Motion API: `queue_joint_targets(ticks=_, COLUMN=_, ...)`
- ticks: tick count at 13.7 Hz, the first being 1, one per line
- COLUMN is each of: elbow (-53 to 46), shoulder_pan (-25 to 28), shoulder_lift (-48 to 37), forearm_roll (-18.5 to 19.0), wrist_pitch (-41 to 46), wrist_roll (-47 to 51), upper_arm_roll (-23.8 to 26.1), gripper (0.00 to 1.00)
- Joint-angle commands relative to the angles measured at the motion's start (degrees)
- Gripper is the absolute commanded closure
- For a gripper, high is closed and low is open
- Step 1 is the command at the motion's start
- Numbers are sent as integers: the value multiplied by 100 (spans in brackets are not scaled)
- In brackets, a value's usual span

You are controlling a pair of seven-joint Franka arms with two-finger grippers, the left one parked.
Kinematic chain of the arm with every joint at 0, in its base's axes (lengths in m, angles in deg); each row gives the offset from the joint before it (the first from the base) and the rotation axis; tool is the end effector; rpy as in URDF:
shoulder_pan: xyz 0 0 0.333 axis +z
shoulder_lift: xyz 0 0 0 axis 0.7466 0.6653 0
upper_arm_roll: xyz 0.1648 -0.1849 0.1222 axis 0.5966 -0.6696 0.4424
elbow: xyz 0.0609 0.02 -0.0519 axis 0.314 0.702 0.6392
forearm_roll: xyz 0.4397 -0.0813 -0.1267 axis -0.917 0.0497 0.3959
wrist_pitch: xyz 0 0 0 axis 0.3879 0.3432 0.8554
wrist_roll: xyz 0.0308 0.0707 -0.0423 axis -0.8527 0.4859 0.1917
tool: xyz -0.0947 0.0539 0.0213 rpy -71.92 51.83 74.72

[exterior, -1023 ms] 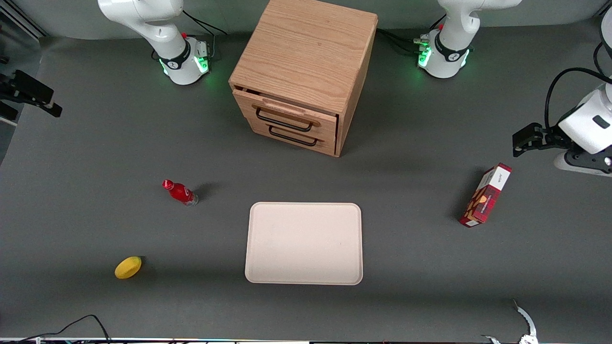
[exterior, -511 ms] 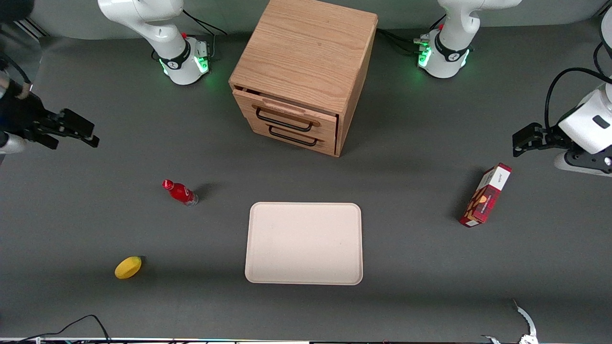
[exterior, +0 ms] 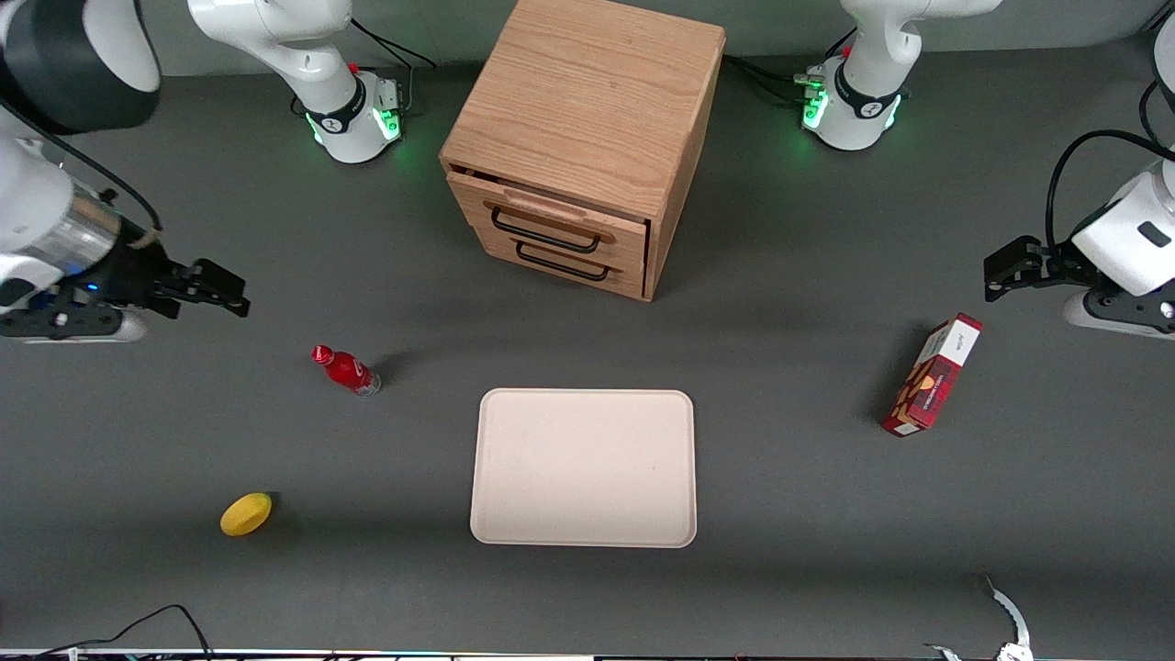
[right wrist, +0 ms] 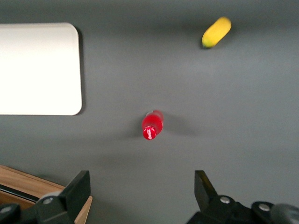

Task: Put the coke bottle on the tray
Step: 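Move the open right gripper down over the red Coca-Cola bottle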

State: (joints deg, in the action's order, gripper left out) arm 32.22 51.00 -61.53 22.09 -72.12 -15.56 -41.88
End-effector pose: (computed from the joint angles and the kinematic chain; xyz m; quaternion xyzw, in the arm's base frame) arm 0.6409 0.0742 0.4920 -0.9995 0.0217 0.0054 0.0220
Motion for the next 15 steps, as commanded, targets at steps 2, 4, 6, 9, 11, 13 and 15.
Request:
queue_joint_targets(ticks=2, elbow=635, shoulder_pan=20, shoulder_lift=-90, forearm_roll=142, wrist_pitch=-460, wrist_roll=205, upper_arm_roll=82, gripper=2)
queue_joint_targets(ticks=4, elbow=1091, shoulder_pan=20, shoulder_lift=-151, forearm_roll=151, wrist_pitch=-925, wrist_roll=205, upper_arm_roll=90, gripper=2)
queue_joint_targets(ticks=6, elbow=1478, shoulder_pan=11, shoulder_lift=-151, forearm_roll=308, wrist_pitch=-1356, wrist_roll=205, upper_arm_roll=161, gripper=2)
queue_joint_targets(ticks=9, elbow=1839, shoulder_pan=20, shoulder_lift=-72, forearm_roll=371, wrist_pitch=-1796, wrist_roll=161, upper_arm_roll=178, gripper=2)
queue_joint_targets(ticks=11, elbow=1893, shoulder_pan=11, shoulder_lift=120, forearm_roll=597, wrist_pitch=-1902, wrist_roll=170, upper_arm_roll=283, gripper=2)
queue_joint_targets(ticks=13, elbow=1911, shoulder_pan=20, shoulder_lift=314, forearm_roll=634, wrist_pitch=-2095, wrist_roll=170, upper_arm_roll=293, gripper=2)
queue_joint_targets(ticks=15, elbow=1919, shoulder_pan=20, shoulder_lift=507, forearm_roll=660, wrist_pitch=-2218, wrist_roll=152, upper_arm_roll=293, gripper=2)
